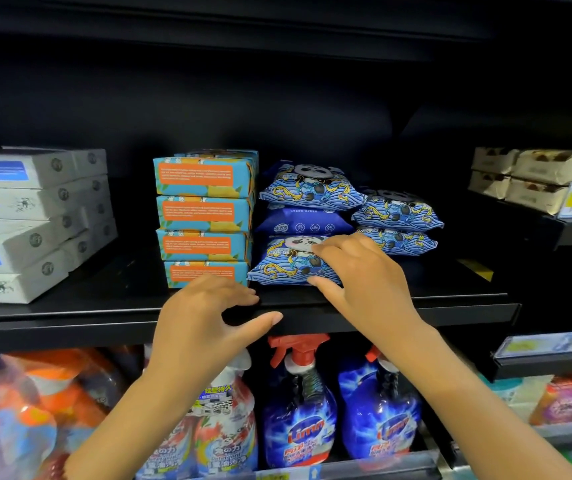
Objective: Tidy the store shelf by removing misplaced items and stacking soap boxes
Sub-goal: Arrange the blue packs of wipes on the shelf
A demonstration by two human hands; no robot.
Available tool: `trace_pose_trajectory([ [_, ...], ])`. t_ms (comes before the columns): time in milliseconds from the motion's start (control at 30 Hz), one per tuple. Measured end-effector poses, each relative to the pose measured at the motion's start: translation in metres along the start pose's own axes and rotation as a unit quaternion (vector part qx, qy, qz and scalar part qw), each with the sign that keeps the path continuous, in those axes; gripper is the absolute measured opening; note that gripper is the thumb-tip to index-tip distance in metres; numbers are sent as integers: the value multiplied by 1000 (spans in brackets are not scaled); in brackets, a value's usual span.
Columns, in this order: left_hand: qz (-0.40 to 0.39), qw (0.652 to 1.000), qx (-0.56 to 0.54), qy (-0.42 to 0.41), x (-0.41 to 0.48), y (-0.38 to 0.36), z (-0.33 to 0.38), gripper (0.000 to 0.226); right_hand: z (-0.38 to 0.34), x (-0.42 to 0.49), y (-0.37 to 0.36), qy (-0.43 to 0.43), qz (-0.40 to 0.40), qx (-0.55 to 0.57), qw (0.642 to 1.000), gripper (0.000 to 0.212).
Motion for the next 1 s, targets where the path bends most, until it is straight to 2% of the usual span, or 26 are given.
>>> trace_pose_trajectory([
  [133, 1, 1000, 9, -4, -1, 0, 1, 51, 2, 5, -9, -2, -19, 3, 1000, 44],
  [333, -13, 998, 47, -50, 2, -4, 8, 48, 13, 10, 0, -50, -115, 71, 990, 43],
  [367, -15, 997, 50, -63, 2, -6, 10, 47, 18, 11, 4, -69, -108, 99, 987, 44],
  [433, -15, 995, 49, -90, 2, -13, 15, 43, 36, 15, 14, -117, -22, 125, 985, 42],
  [500, -15, 993, 40, -112, 1, -21, 19, 41, 62, 18, 20, -139, 45, 71, 987, 40],
  [533, -17, 992, 34, -121, 2, -25, 21, 40, 74, 19, 20, -145, 48, 32, 988, 41],
  [633, -27, 991, 10, -134, 5, -37, 27, 40, 100, 24, 14, -135, -9, -39, 990, 53],
  [767, -38, 990, 10, -135, 8, -50, 38, 41, 107, 31, -3, -120, -127, -105, 979, 62],
  [867, -39, 993, 12, -112, 10, -52, 38, 41, 106, 34, -6, -138, -120, -139, 973, 62],
  [1000, -35, 993, 18, -116, 8, -52, 38, 40, 103, 34, -3, -102, -95, -186, 973, 58],
])
Point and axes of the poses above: each hand's wrist, its own x-axis towards the middle knuckle, its own y-axis out of the back of the hand, z = x × y, the point moved 2 cm from there along x, towards the middle knuckle, and after that the axes turned 15 degrees about z, right-handed, at the moved point
